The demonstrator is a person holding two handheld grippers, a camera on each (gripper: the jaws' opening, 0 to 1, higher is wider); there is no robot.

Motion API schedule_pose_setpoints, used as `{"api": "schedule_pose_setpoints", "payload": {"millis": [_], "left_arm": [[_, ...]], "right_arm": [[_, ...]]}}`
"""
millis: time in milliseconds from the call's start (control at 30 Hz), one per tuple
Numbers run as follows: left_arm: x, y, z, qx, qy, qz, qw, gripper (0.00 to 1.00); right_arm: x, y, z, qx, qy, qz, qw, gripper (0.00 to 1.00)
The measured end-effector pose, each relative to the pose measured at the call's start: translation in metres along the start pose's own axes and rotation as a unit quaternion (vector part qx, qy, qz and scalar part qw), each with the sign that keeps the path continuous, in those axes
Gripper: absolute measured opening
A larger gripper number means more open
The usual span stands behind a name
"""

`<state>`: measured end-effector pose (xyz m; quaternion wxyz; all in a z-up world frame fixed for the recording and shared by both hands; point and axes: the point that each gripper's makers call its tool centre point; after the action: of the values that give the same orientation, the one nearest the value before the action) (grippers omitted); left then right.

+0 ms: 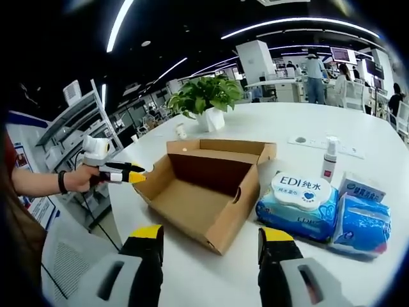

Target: Operate the shoe box by opening the lid, removing the specified soft item, and placing it in the target area until the item is outside and the box remains undamaged.

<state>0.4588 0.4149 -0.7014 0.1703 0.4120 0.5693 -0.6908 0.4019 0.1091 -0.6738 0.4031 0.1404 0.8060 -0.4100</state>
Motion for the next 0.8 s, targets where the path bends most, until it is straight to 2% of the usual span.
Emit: {"api": "schedule_pose_setpoints", "payload": {"millis": [233, 467, 733, 800], "left_arm": [[0.005, 0.003, 0.0, -0.004, -0.031, -0.011, 0.9995, 0.22], [0.01, 0.009, -0.002, -0.028, -0.069, -0.028, 0.9968, 0.12], [0.014, 0.009, -0.004, -0.067, -0.09, -0.029, 0.9933, 0.08], [0.014, 0.009, -0.005, -0.077, -0.091, -0.03, 0.9924, 0.07]], "right_arm": [[0.002, -0.004, 0.004, 0.006, 0.01, 0.004, 0.9999, 0.57], [0.001, -0.006, 0.003, 0.006, 0.015, 0.005, 0.9999, 0.54], [0.0, -0.007, 0.003, 0.008, 0.019, 0.005, 0.9998, 0.53], [0.0, -0.007, 0.004, 0.009, 0.024, 0.003, 0.9997, 0.49]]}}
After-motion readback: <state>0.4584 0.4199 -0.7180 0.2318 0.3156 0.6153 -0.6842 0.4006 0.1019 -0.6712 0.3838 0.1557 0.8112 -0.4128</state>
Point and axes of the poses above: the point that each gripper's makers call its tool centre point, and the gripper's own axes: y roughly forward along the fingers, z roughly to its right, x roughly out of its underside, and after that the axes turned 1 degree about y, right-handed
